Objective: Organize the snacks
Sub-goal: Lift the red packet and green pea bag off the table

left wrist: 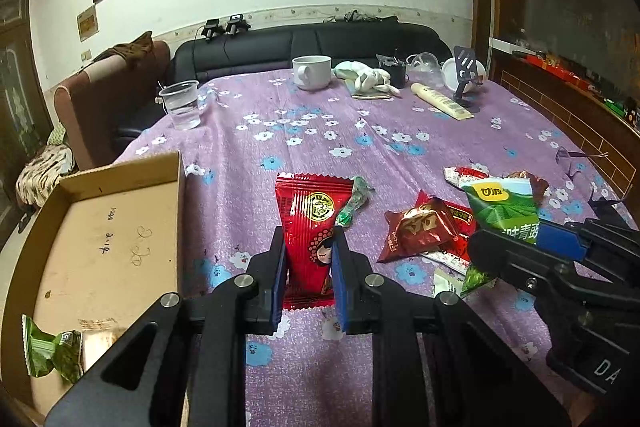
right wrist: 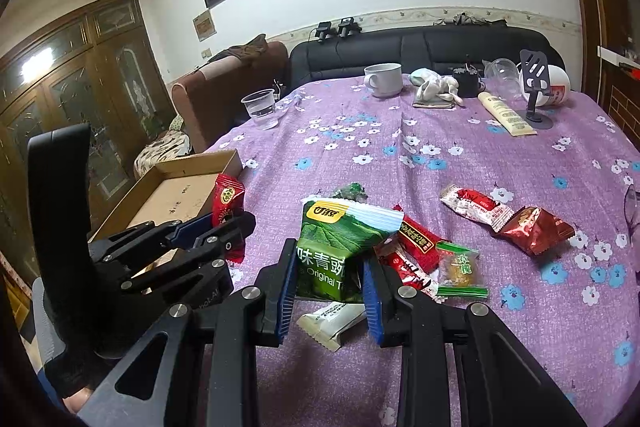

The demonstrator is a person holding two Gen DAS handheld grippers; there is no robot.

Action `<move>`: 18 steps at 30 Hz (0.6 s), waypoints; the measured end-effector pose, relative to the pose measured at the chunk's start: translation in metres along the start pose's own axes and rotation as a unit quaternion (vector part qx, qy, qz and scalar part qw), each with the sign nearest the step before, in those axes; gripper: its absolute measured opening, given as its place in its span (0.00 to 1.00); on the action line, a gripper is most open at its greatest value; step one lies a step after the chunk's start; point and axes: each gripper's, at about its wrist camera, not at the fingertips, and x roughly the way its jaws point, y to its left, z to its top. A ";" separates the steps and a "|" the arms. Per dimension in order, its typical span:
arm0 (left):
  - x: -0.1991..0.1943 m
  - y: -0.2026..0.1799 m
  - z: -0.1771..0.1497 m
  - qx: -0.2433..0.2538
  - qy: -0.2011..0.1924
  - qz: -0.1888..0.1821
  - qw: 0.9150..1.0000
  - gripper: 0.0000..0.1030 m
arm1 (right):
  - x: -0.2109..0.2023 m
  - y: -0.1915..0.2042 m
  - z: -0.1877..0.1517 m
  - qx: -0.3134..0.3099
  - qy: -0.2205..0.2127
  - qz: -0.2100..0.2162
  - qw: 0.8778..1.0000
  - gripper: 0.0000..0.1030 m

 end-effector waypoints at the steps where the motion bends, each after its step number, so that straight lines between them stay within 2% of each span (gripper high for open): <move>1: -0.001 0.000 0.000 0.001 -0.002 0.002 1.000 0.17 | 0.000 -0.001 0.000 0.000 0.000 0.001 1.000 0.29; 18: -0.008 -0.004 0.000 0.011 -0.023 0.021 0.999 0.17 | -0.002 0.002 0.001 -0.006 -0.005 0.002 1.000 0.29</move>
